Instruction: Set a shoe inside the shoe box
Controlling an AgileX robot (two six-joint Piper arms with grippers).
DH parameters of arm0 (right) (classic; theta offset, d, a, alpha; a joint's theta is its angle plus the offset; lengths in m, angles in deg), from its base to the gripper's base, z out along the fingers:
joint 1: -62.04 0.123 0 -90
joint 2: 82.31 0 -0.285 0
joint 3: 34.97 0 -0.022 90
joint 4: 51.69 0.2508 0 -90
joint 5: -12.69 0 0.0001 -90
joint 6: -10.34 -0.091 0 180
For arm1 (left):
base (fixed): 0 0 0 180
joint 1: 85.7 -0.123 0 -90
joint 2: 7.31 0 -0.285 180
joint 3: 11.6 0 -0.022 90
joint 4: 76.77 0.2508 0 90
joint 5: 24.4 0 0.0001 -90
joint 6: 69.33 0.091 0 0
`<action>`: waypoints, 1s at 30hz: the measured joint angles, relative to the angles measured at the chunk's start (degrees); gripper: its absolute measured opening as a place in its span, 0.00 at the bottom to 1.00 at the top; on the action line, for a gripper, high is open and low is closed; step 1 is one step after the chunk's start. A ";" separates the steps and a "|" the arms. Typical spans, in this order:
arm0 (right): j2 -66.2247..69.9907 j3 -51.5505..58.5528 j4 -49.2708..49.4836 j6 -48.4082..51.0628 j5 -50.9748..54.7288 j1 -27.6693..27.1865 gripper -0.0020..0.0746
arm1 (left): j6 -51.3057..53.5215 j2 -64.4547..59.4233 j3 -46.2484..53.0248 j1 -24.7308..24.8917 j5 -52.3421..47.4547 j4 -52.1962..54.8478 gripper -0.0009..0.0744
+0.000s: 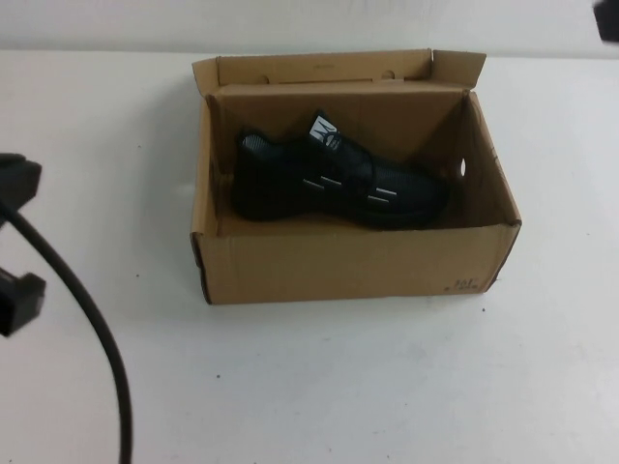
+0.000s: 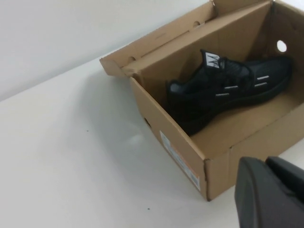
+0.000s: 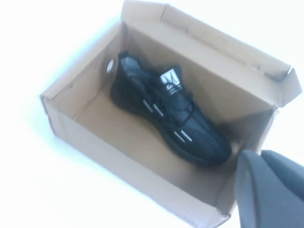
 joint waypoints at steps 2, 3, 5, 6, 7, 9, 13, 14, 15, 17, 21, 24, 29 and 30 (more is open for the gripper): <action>-5.70 8.70 0.09 -0.82 -7.19 0.00 0.01 | -0.40 0.00 1.57 0.00 1.37 -0.46 0.01; -8.97 13.66 0.09 -0.97 -10.91 0.00 0.01 | -0.74 0.00 2.40 0.00 2.11 -0.67 0.01; -14.84 22.53 0.09 -1.17 -17.21 0.00 0.01 | -1.65 0.00 3.97 0.00 3.80 -1.38 0.01; -18.04 28.27 0.21 -1.17 -20.32 0.00 0.01 | -1.88 0.00 4.59 0.00 4.60 -1.97 0.01; -21.17 32.92 0.46 -1.17 -23.13 0.00 0.01 | -2.03 0.00 5.34 0.00 5.64 -2.57 0.01; -27.21 40.95 1.57 -1.22 -27.48 0.00 0.01 | -2.18 0.00 6.60 0.00 7.65 -3.74 0.01; -37.56 55.67 3.55 -1.31 -34.91 0.00 0.01 | -2.32 0.00 8.59 0.00 12.28 -5.31 0.01; -39.82 58.91 3.68 -1.31 -36.21 0.00 0.01 | -2.37 0.00 8.90 0.00 13.39 -5.33 0.01; -41.48 61.25 3.68 -1.31 -37.17 0.00 0.01 | -2.52 0.00 9.15 0.00 14.06 -5.43 0.01; -45.03 66.03 3.68 -1.31 -37.88 0.00 0.01 | -3.44 0.00 9.39 0.00 15.31 -5.43 0.01; -49.59 71.24 3.68 -1.31 -38.21 0.00 0.01 | -5.30 0.00 9.39 0.00 16.24 -5.45 0.01; -50.86 72.12 3.56 -1.31 -38.25 0.00 0.01 | -6.76 0.00 9.39 0.00 16.51 -5.45 0.01; -51.21 72.12 5.44 -1.31 -38.25 0.00 0.01 | -7.27 0.00 9.39 0.00 15.60 -5.45 0.01; -51.21 72.12 6.56 -1.31 -37.96 0.00 0.01 | -7.27 0.00 9.39 0.00 15.16 -5.45 0.01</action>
